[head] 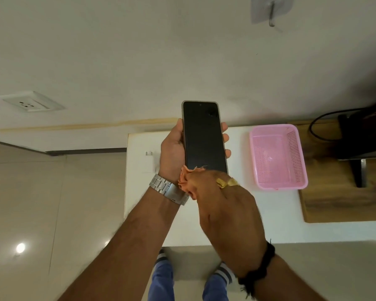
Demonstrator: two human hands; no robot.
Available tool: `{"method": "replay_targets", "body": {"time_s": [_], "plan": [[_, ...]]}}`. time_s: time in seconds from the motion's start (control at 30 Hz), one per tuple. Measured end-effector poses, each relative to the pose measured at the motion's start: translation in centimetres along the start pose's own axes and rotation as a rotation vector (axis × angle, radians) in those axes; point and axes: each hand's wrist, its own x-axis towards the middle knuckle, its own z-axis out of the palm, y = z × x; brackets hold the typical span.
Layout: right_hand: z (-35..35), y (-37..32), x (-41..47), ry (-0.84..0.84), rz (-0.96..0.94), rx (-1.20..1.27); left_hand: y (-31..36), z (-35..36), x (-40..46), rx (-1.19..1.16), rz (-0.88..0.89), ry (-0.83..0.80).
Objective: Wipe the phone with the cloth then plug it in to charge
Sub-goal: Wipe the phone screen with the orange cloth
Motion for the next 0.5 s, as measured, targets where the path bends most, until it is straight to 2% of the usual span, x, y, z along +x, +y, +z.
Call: {"method": "replay_targets", "body": {"time_s": [0.07,0.17,0.23,0.3,0.37,0.5], "plan": [[0.3,1.9,0.1,0.157,-0.116,0.013,0.2,-0.3,0.1,-0.004,0.027,-0.012],[-0.2,3.8,-0.3,0.063,0.000,0.003,0.8,-0.9,0.3,-0.014,0.059,-0.069],[0.4,2.7,-0.2,0.149,0.002,-0.007,0.6,-0.7,0.4,-0.024,0.044,-0.087],[0.5,2.1,0.8,0.198,-0.082,-0.018,0.2,-0.8,0.6,-0.039,0.024,-0.101],[-0.7,3.1,2.7,0.093,-0.096,-0.005,0.1,-0.8,0.7,-0.045,-0.001,-0.117],[-3.1,4.9,6.6,-0.035,0.114,-0.076,0.2,-1.0,0.9,-0.027,-0.028,-0.091]]}}
